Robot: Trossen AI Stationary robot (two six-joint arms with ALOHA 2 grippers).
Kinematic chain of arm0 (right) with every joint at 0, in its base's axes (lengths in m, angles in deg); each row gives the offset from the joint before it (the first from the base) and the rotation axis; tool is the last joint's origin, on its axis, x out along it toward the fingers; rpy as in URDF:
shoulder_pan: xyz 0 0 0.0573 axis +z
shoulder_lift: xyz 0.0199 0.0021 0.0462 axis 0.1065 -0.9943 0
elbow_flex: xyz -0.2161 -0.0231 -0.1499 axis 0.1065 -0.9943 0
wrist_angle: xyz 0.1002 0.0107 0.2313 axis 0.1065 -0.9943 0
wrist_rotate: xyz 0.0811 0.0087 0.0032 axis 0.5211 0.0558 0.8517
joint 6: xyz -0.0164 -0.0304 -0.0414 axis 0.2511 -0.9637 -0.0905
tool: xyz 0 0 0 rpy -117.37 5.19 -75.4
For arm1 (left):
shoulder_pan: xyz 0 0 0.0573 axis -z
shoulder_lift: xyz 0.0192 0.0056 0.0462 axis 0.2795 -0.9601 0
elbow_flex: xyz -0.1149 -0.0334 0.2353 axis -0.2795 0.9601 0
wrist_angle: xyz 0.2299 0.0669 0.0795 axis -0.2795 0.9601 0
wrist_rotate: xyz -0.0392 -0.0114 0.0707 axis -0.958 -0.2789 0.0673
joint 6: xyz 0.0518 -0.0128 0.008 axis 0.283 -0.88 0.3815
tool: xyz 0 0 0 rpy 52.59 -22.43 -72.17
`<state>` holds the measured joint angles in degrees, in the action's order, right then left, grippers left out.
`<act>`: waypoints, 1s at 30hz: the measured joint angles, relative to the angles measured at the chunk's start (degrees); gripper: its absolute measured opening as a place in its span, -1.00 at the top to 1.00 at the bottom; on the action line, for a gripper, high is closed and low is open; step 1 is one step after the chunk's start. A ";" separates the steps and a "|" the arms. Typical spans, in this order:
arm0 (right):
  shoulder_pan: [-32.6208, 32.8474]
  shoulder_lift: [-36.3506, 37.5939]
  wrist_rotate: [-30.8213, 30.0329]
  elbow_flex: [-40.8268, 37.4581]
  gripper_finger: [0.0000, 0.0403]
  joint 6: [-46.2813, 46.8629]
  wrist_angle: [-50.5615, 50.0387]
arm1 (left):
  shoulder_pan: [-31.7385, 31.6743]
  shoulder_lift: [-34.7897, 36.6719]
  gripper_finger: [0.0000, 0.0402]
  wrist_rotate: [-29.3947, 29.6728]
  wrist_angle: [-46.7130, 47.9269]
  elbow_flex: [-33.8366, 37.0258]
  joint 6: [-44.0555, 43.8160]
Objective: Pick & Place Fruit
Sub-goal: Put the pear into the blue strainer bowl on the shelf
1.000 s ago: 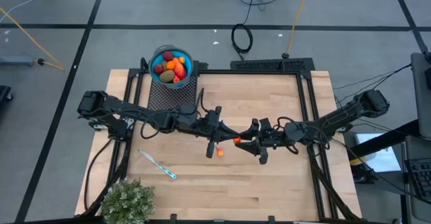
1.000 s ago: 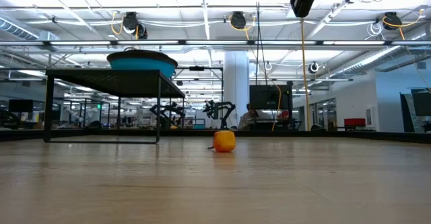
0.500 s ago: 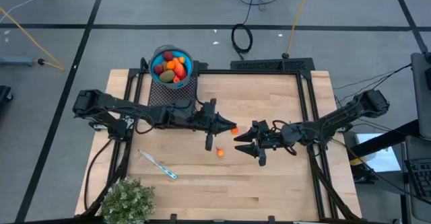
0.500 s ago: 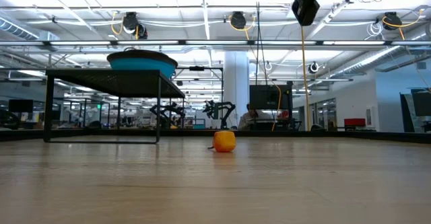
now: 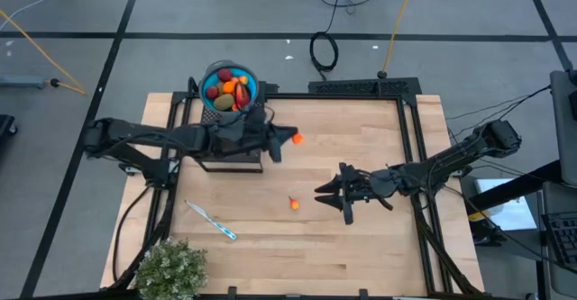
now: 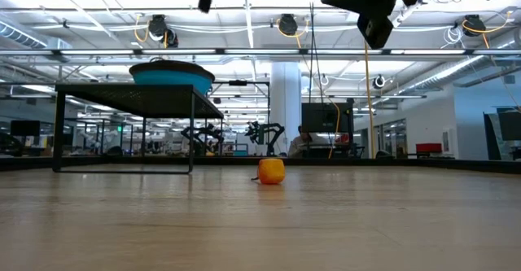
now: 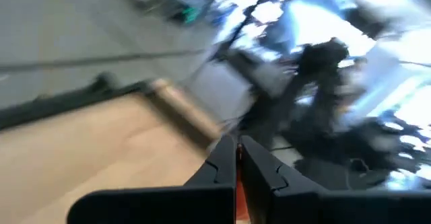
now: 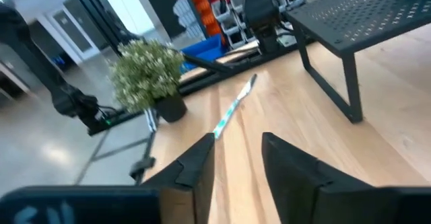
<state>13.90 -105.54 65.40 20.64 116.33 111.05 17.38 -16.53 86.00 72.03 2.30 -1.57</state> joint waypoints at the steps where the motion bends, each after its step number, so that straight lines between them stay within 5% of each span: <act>1: 0.00 0.00 -0.01 0.00 0.44 -0.47 -0.55 | -0.50 0.49 1.00 0.95 2.84 0.02 -2.00; 15: -0.02 0.00 0.22 0.00 0.98 -4.11 -6.71 | -8.44 4.42 1.00 -2.00 26.05 0.00 -22.51; 22: -0.02 0.00 4.69 -0.03 0.98 -4.55 -6.96 | -10.29 5.00 1.00 -2.06 36.88 -2.91 -26.08; 30: -0.02 -0.02 5.96 -1.65 1.00 -4.27 -6.95 | -10.51 5.08 1.00 7.16 54.63 -14.10 -23.19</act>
<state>13.87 -105.56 71.37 18.99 112.06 104.10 6.86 -11.45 93.15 126.66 -11.80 -24.77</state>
